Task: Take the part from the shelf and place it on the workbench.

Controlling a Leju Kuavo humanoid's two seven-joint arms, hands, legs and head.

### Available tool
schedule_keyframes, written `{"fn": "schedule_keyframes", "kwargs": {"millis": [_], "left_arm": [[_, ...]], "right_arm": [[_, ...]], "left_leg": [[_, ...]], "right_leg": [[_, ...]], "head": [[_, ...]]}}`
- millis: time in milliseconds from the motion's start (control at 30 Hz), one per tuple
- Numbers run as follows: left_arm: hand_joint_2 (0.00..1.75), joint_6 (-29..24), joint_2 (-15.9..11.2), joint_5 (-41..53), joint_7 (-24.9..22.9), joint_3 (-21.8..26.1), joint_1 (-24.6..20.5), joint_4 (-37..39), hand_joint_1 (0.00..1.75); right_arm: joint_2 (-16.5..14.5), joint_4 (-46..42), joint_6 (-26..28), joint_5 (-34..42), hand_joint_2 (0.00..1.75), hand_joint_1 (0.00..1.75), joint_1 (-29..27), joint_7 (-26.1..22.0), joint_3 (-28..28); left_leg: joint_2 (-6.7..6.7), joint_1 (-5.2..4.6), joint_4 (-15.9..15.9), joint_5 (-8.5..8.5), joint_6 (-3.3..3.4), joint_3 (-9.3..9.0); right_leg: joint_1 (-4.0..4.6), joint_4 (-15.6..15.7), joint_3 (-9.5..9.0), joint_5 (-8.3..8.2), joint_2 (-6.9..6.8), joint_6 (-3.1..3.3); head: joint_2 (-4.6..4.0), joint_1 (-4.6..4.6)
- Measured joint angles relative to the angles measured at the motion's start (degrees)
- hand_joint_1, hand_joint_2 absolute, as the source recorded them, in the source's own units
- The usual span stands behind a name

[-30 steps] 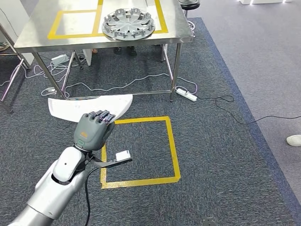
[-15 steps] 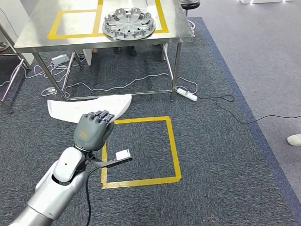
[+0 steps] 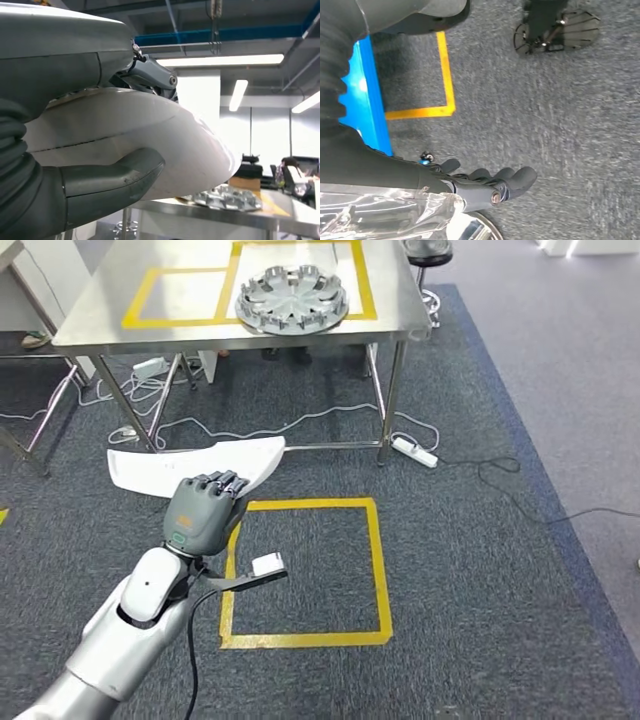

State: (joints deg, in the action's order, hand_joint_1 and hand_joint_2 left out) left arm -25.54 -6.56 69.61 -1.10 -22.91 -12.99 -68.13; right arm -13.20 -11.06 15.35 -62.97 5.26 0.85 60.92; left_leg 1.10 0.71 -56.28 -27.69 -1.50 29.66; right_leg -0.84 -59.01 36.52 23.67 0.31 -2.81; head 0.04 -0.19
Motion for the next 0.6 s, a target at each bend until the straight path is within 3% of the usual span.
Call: {"fn": "schedule_keyframes", "kwargs": {"millis": [33, 100, 167, 233, 300, 333, 367, 467, 500, 567, 600], "left_arm": [[1.75, 0.0, 0.0, 0.0, 0.0, 0.0, 0.0, 0.0, 1.75], [1.75, 0.0, 0.0, 0.0, -0.1, 0.0, -0.1, 0.0, 1.75], [1.75, 0.0, 0.1, 0.0, -0.1, 0.0, -0.2, 0.0, 1.75], [1.75, 0.1, 0.1, 0.0, -0.1, 0.0, -0.1, 0.0, 1.75], [1.75, 0.1, 0.1, 0.0, -0.1, 0.0, 0.1, 0.0, 1.75], [1.75, 0.1, 0.1, 0.0, -0.1, 0.0, 0.1, 0.0, 1.75], [1.75, 0.1, 0.1, 0.0, -0.1, 0.0, 0.1, 0.0, 1.75], [1.75, 0.2, 0.0, 0.0, -0.1, 0.0, 0.2, 0.1, 1.75], [1.75, 0.2, -0.1, 0.0, -0.1, 0.0, 0.3, 0.0, 1.75], [1.75, 0.2, -0.1, 0.0, -0.2, 0.0, 0.1, 0.0, 1.75], [1.75, 0.2, 0.0, 0.0, -0.2, 0.1, 0.0, 0.0, 1.75]], "right_arm": [[0.0, 0.0, 0.0, 0.0, 1.75, 0.00, 0.0, 0.0, 0.0], [0.0, 0.0, 0.0, 0.0, 1.75, 0.00, -0.2, 0.0, 0.0], [0.0, 0.0, 0.0, 0.0, 1.75, 0.00, -0.3, -0.1, 0.0], [0.0, 0.0, 0.0, 0.0, 1.75, 0.00, -0.4, -0.1, 0.0], [0.0, 0.0, 0.0, 0.0, 1.75, 0.00, -0.6, -0.1, 0.1], [0.0, 0.0, 0.0, 0.0, 1.75, 0.00, -0.6, -0.1, 0.1], [0.0, 0.0, 0.0, 0.0, 1.75, 0.00, -0.6, -0.1, 0.1], [-0.1, 0.1, 0.0, 0.0, 1.75, 0.00, -0.6, -0.1, 0.2], [-0.1, 0.1, 0.0, 0.0, 1.75, 0.00, -0.6, -0.1, 0.2], [-0.1, 0.0, 0.0, 0.0, 1.75, 0.00, -0.4, -0.1, 0.2], [0.0, 0.0, 0.0, 0.0, 1.75, 0.00, -0.3, -0.1, 0.2]], "left_leg": [[0.01, -0.01, 0.1, -0.02, -0.27, -0.05], [-0.14, 0.06, -1.9, 0.64, -0.82, 0.71], [-0.36, 0.09, -7.9, 0.46, -1.25, 4.41], [-0.43, 0.07, -14.7, -2.61, -1.37, 9.61], [-0.44, -0.02, -16.6, -5.27, -1.13, 12.79], [-0.44, -0.13, -15.2, -4.95, -0.87, 13.18], [-0.48, -0.30, -12.5, -3.04, -0.47, 12.97], [-1.02, -1.28, -2.2, 7.48, 0.83, 11.67], [-1.03, -1.48, 0.0, 9.25, 1.03, 11.19], [-0.71, -1.38, 1.3, 8.94, 1.35, 9.43], [-0.58, -1.26, 1.6, 8.51, 1.64, 8.28]], "right_leg": [[0.03, 0.0, -0.24, 0.16, 0.04, 0.79], [-0.04, 0.2, -1.03, 0.50, 0.08, 1.69], [-0.08, 0.6, -2.19, 1.20, 0.11, 2.30], [0.01, 0.8, -3.48, 2.27, 0.17, 2.65], [0.15, 1.0, -5.20, 3.62, 0.29, 2.76], [0.23, 1.0, -6.23, 4.36, 0.34, 2.74], [0.30, 1.1, -7.38, 5.17, 0.37, 2.69], [0.60, 1.8, -10.03, 7.82, 0.39, 2.09], [0.73, 2.1, -11.02, 8.28, 0.38, 1.83], [0.89, 2.7, -13.13, 8.40, 0.30, 1.23], [0.92, 1.5, -13.51, 7.83, 0.22, 0.90]], "head": [[0.00, -0.06], [0.00, -0.17], [0.00, -0.29], [0.00, -0.40], [0.00, -0.49], [0.00, -0.50], [0.00, -0.52], [-0.02, -0.57], [-0.02, -0.59], [-0.01, -0.50], [-0.03, -0.37]]}}
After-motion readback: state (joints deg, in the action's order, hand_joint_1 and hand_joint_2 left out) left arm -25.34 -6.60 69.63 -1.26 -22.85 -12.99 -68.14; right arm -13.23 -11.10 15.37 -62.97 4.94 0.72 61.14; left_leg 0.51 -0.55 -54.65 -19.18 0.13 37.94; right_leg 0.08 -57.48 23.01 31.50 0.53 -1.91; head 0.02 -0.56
